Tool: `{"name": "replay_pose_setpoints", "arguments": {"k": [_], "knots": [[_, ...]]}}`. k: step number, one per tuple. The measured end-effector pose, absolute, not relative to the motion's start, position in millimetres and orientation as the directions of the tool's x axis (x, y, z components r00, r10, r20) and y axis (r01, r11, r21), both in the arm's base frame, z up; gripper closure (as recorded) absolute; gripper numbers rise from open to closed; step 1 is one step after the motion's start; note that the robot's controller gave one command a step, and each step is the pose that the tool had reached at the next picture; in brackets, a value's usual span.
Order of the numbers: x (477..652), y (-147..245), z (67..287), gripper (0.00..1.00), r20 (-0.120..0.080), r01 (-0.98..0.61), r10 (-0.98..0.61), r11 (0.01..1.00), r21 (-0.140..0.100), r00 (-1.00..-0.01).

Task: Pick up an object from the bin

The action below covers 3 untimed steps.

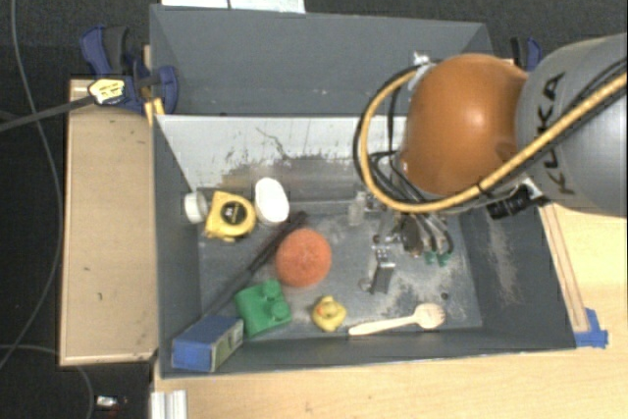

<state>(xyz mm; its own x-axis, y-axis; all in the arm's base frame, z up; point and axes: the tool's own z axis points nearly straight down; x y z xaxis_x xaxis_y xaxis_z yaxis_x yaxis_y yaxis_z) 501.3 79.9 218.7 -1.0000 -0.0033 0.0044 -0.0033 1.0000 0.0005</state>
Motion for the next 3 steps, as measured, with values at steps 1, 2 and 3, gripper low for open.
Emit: {"name": "replay_pose_setpoints", "arguments": {"k": [1,2,3], "knots": [[502.9,79.5,221.7,0.0,-0.003,0.0,0.0,1.0,0.001,-1.0],[520.2,114.0,211.1,0.0,-0.007,-0.103,-0.103,0.995,0.0,-0.995],[496.7,94.6,261.0,0.0,-0.006,-0.063,-0.063,0.998,0.001,-0.998]]}}
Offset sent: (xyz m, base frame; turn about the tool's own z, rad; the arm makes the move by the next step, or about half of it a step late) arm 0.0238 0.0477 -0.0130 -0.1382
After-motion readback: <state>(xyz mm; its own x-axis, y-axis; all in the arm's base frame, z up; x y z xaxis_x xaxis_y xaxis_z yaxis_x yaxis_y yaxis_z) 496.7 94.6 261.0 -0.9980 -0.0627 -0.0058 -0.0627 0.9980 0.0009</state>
